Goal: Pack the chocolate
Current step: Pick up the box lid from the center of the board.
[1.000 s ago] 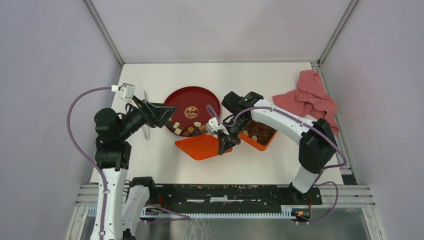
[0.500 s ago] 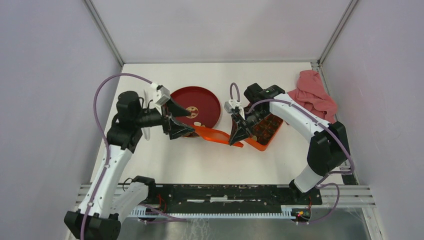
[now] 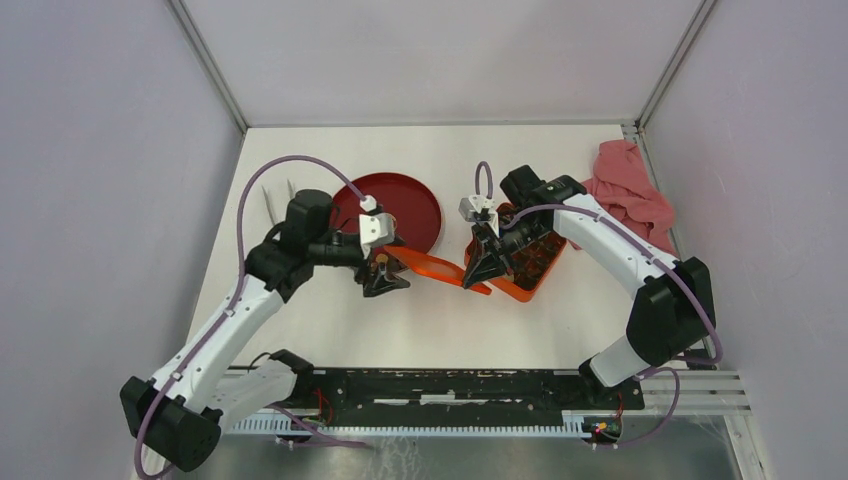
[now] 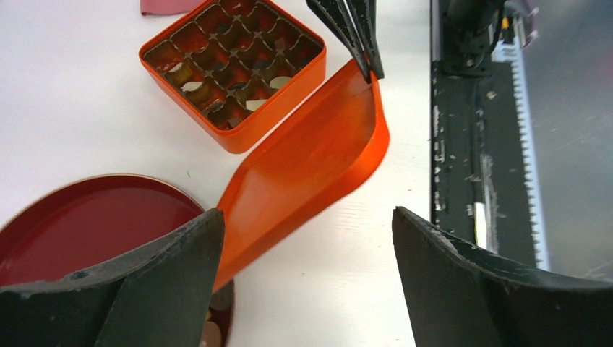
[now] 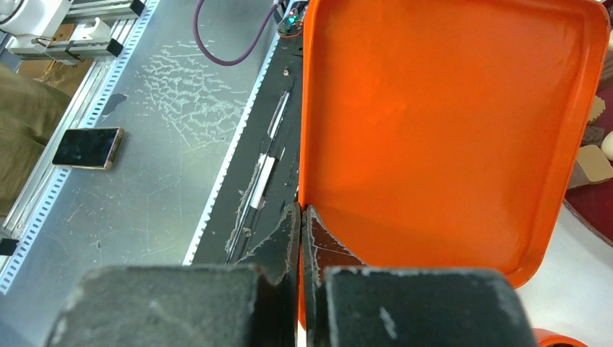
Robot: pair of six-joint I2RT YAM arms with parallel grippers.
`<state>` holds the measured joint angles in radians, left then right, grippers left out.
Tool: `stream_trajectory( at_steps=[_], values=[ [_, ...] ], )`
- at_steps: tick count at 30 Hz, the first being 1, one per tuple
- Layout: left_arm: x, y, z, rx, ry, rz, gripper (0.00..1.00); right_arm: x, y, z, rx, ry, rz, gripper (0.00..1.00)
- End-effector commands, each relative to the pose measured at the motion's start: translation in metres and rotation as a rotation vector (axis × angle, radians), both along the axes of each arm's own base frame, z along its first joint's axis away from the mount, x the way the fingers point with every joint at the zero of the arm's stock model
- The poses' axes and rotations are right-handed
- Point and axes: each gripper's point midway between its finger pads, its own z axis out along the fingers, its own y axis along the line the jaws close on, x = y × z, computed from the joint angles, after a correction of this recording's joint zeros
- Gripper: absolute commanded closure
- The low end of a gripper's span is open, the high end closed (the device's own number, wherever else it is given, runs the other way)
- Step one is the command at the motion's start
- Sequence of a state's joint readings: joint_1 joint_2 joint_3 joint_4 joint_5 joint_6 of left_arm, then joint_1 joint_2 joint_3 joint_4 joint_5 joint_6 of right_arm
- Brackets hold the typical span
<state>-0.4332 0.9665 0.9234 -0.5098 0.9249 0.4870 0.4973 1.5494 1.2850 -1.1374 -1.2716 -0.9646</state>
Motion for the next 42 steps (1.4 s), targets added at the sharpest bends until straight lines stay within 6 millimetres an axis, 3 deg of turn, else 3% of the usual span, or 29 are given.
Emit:
stream_trajectory(
  at_steps=[1,5,8,10,13,14,21,24,27,32,34,38,42],
  values=[
    [0.026,-0.008,-0.011,0.101,-0.202,0.019,0.09,-0.001,0.005,0.019,0.077,-0.012,0.011,1.0],
    [0.033,-0.022,-0.014,0.098,-0.287,0.029,0.09,0.0,0.006,0.018,0.08,0.0,0.013,1.0],
    [0.029,-0.035,-0.023,0.108,-0.276,-0.011,0.2,0.003,0.008,0.022,0.084,-0.007,0.016,1.0],
    [0.026,-0.04,-0.03,0.121,-0.251,-0.031,0.39,0.005,0.009,0.024,0.084,-0.014,0.018,1.0],
    [0.026,-0.042,-0.034,0.129,-0.231,-0.035,0.86,0.006,0.009,0.024,0.08,-0.015,0.014,1.0],
    [0.027,-0.041,-0.034,0.131,-0.233,-0.029,0.97,0.006,0.009,0.024,0.081,-0.017,0.014,1.0],
    [0.023,-0.034,-0.021,0.1,-0.26,0.012,0.98,0.019,0.006,0.032,0.087,-0.032,-0.026,0.97],
    [0.016,-0.034,-0.016,0.075,-0.206,0.023,0.98,0.037,-0.001,0.044,0.083,-0.098,-0.076,0.59],
    [0.008,-0.035,-0.015,0.043,-0.058,0.072,0.98,0.067,-0.014,0.058,0.05,-0.27,-0.143,0.33],
    [0.013,-0.049,-0.01,-0.082,0.304,0.247,0.98,0.119,-0.06,0.084,0.062,-0.362,-0.323,0.18],
    [0.026,-0.055,-0.003,-0.164,0.443,0.357,0.98,0.132,-0.083,0.09,0.096,-0.339,-0.396,0.02],
    [0.047,-0.077,0.015,-0.295,0.744,0.403,0.98,0.149,-0.126,0.082,0.086,-0.355,-0.529,0.02],
    [0.064,-0.099,0.011,-0.185,0.89,0.354,0.98,0.176,-0.163,0.061,-0.01,-0.371,-0.825,0.02]
  ],
)
